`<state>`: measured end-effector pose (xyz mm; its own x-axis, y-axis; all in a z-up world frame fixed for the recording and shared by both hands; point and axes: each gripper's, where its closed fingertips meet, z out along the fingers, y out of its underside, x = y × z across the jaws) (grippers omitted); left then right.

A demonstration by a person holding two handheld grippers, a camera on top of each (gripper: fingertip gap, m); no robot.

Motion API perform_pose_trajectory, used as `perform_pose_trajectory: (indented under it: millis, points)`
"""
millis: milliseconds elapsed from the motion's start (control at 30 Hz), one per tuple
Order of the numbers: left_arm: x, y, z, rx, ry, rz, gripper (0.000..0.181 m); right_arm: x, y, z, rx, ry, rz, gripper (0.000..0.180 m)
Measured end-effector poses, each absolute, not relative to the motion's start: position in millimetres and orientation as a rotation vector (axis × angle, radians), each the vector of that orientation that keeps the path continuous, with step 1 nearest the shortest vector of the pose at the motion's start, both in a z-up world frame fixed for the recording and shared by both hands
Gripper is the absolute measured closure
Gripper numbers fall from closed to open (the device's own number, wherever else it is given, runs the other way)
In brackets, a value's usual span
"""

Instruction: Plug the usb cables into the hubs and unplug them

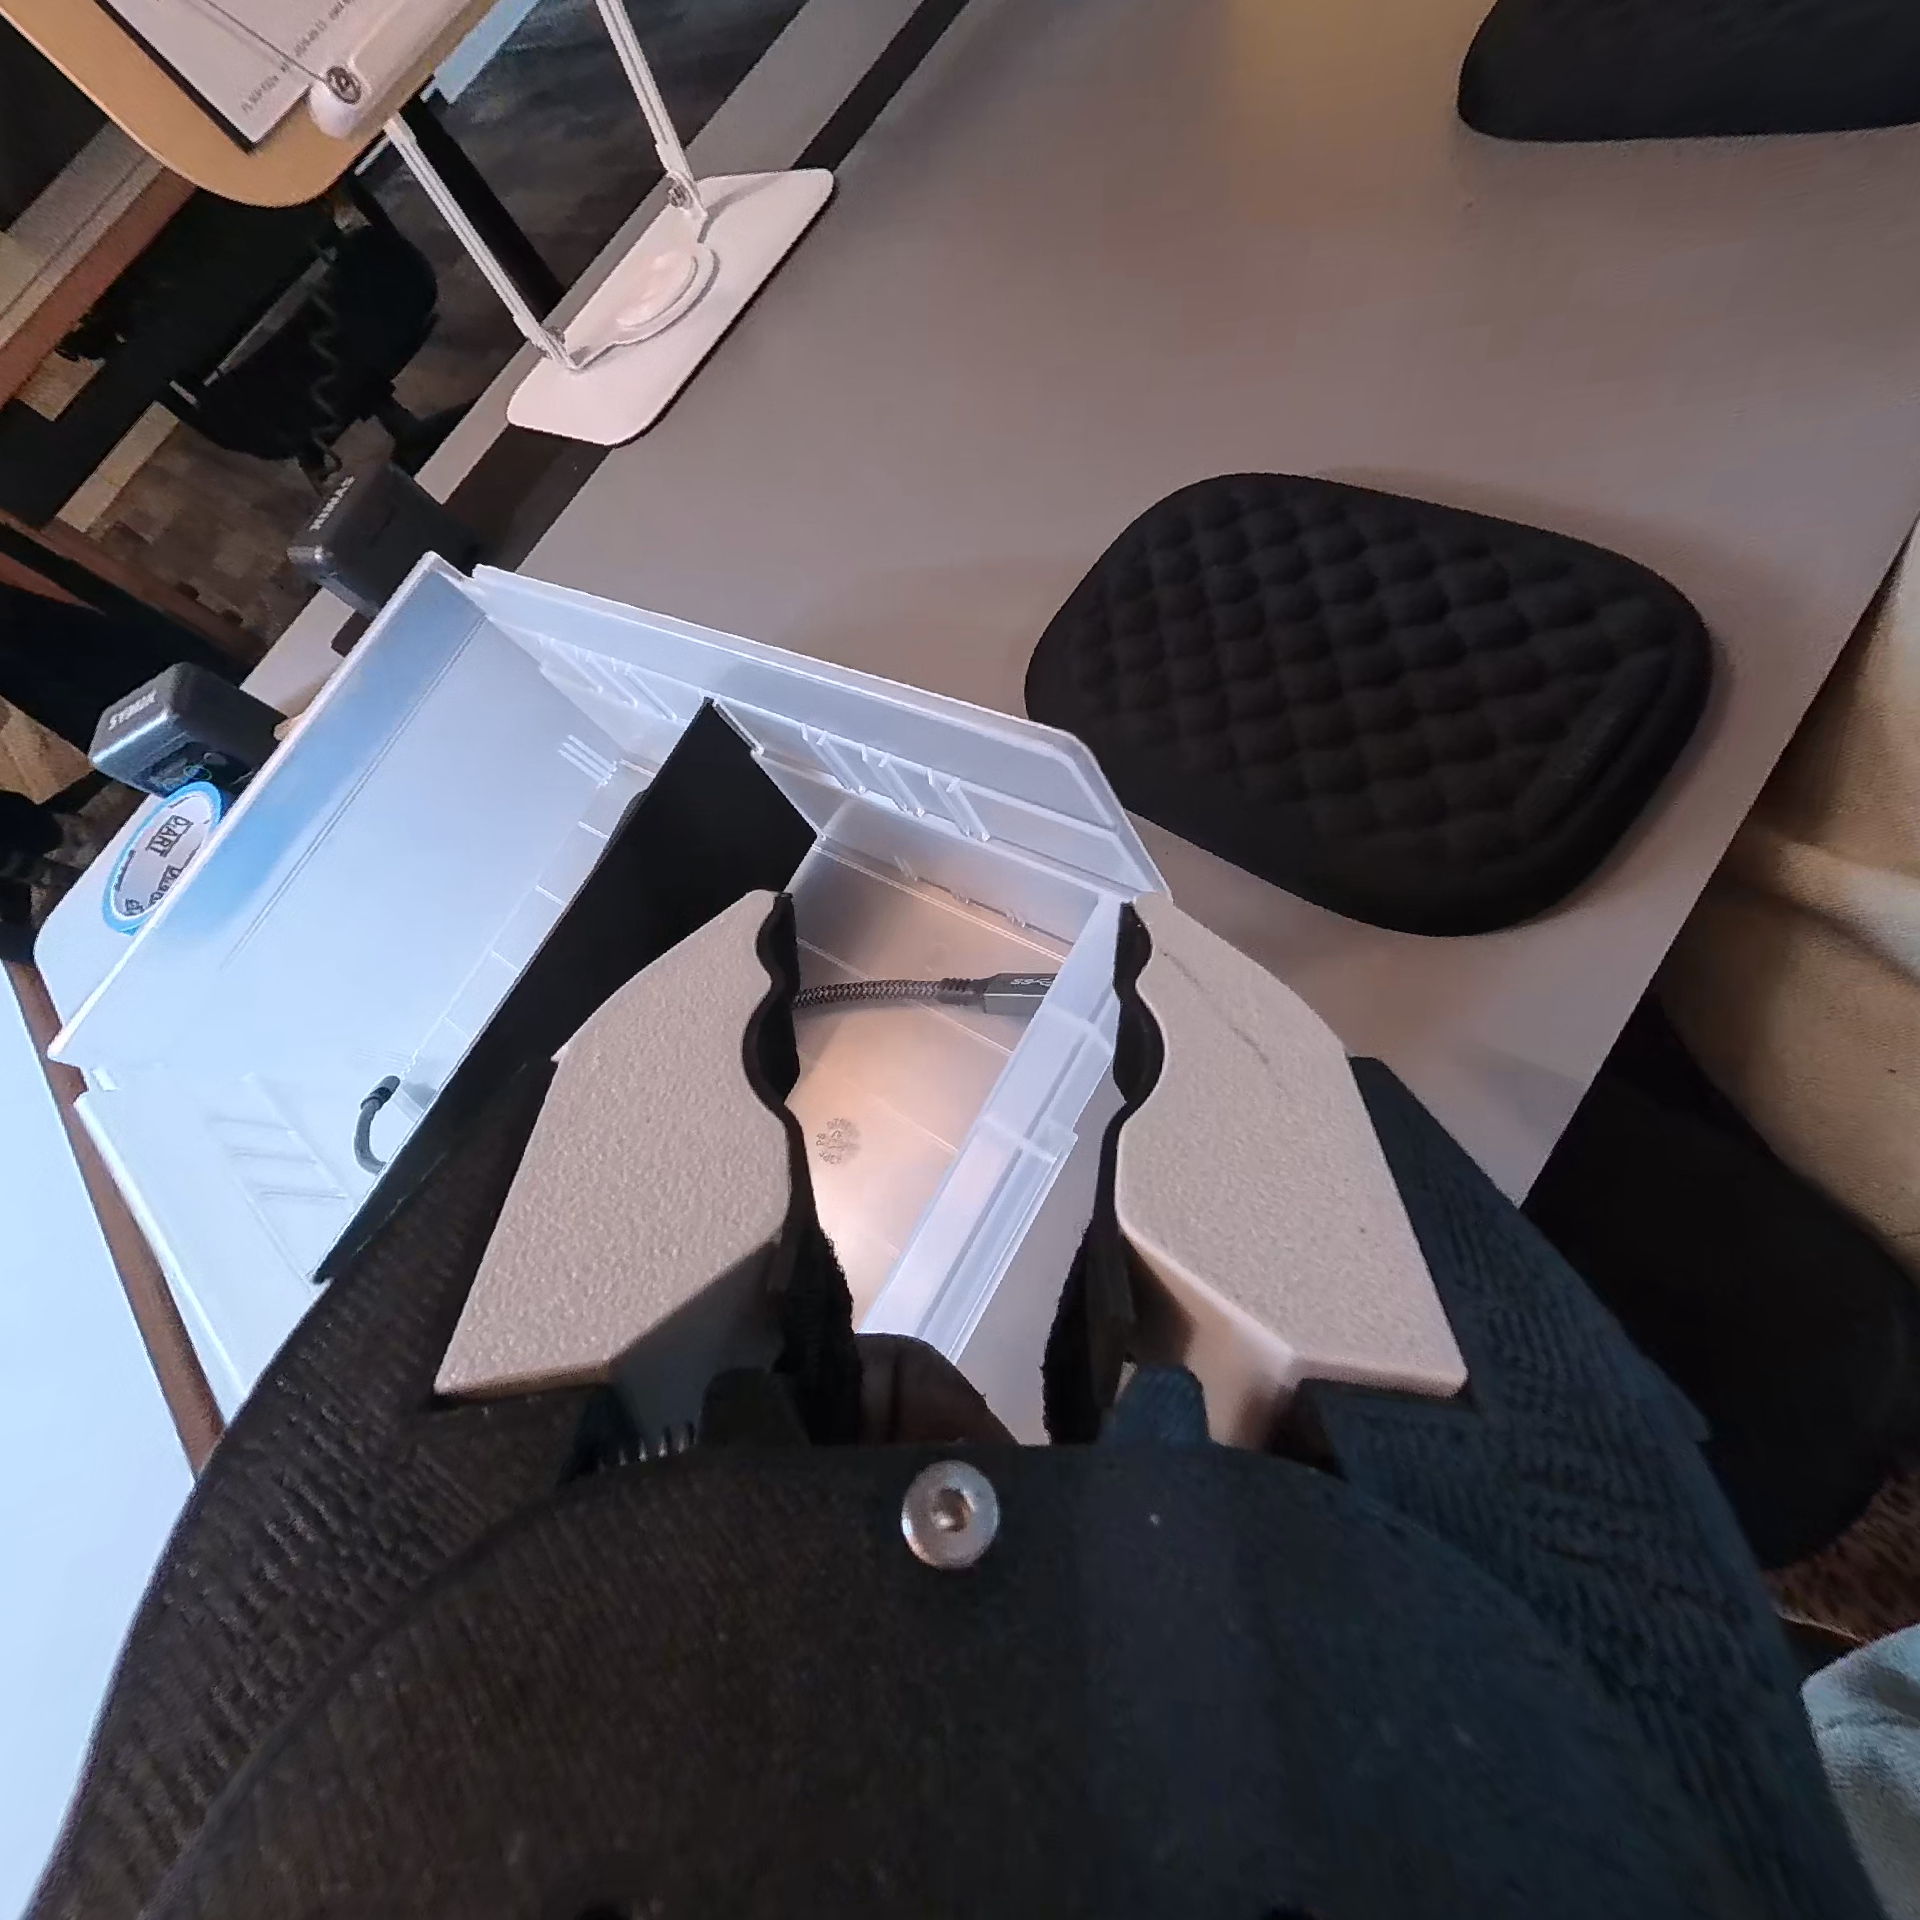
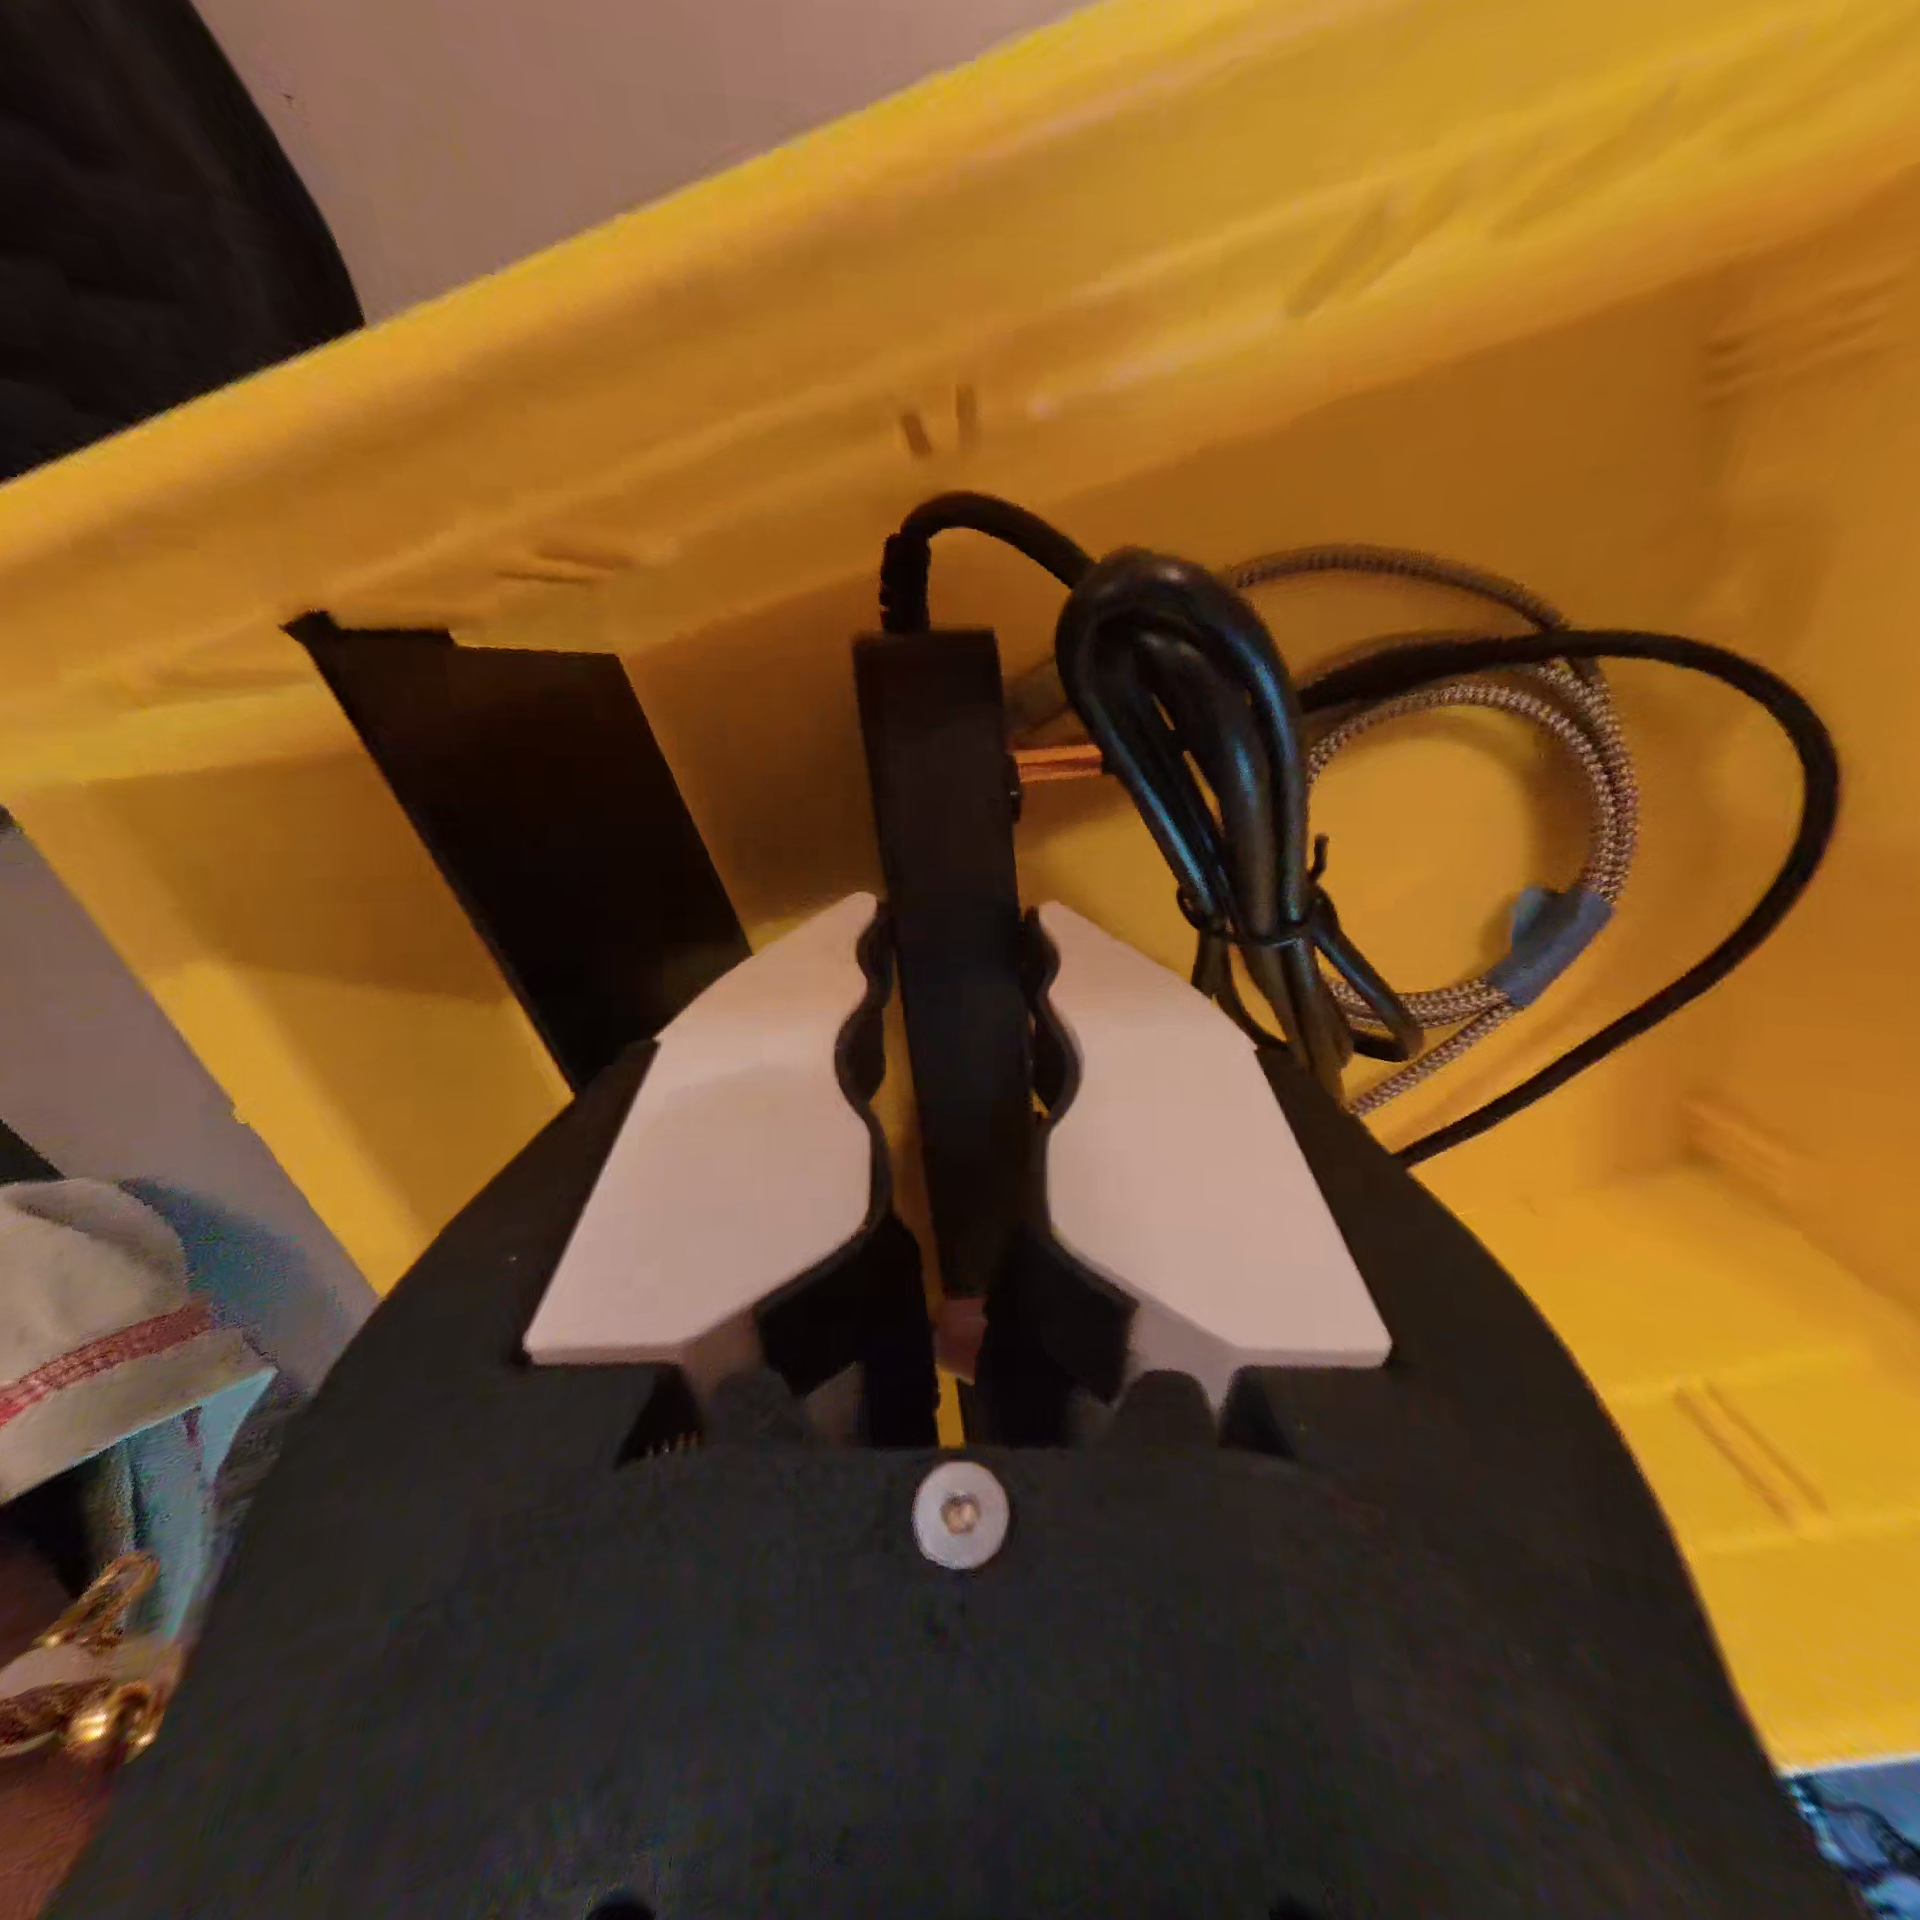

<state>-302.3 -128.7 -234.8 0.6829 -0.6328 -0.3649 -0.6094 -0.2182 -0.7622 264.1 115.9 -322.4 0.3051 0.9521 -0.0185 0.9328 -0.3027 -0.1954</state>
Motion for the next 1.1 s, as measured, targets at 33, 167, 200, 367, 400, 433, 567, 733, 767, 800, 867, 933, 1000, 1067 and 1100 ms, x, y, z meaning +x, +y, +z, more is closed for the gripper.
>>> perform_pose_trajectory:
  millis: [33,167,200,367,400,433,567,733,767,800,867,933,1000,1067,1100]
  points:
    - [-303,-129,-234,-1.902,0.965,-0.028,0.122,265,117,-320,-2.377,-1.768,0.180,0.156]
    - [-307,-129,-232,-1.893,0.944,-0.023,0.122,266,123,-296,-2.199,-1.695,0.177,0.156]
    - [-308,-129,-231,-1.891,0.941,-0.021,0.122,266,124,-287,-2.155,-1.666,0.185,0.156]
    - [-306,-127,-231,-1.885,0.947,-0.014,0.122,270,122,-252,-1.968,-1.573,0.216,0.157]
    - [-305,-127,-231,-1.882,0.950,-0.014,0.122,271,120,-248,-1.944,-1.569,0.213,0.157]
    - [-305,-127,-230,-1.880,0.953,-0.014,0.122,271,119,-246,-1.924,-1.569,0.203,0.157]
    - [-305,-127,-230,-1.881,0.955,-0.003,0.122,273,121,-236,-1.850,-1.553,0.135,0.157]
    - [-309,-129,-227,-1.875,0.938,0.011,0.122,271,119,-210,-1.678,-1.542,-0.009,0.157]
    - [-309,-129,-227,-1.876,0.937,0.013,0.122,269,117,-207,-1.644,-1.552,-0.048,0.157]
    - [-310,-129,-227,-1.876,0.936,0.014,0.122,267,114,-204,-1.621,-1.562,-0.076,0.157]
    - [-309,-128,-228,-1.874,0.937,0.012,0.122,265,112,-199,-1.592,-1.562,-0.131,0.157]
    - [-309,-128,-229,-1.876,0.943,0.008,0.122,265,112,-198,-1.581,-1.561,-0.165,0.157]
    - [-309,-127,-230,-1.881,0.946,0.011,0.122,266,112,-208,-1.631,-1.577,-0.136,0.157]
    - [-308,-127,-230,-1.879,0.946,0.011,0.122,273,118,-226,-1.706,-1.613,-0.172,0.157]
    - [-308,-128,-229,-1.874,0.945,0.010,0.122,277,121,-236,-1.749,-1.637,-0.207,0.157]
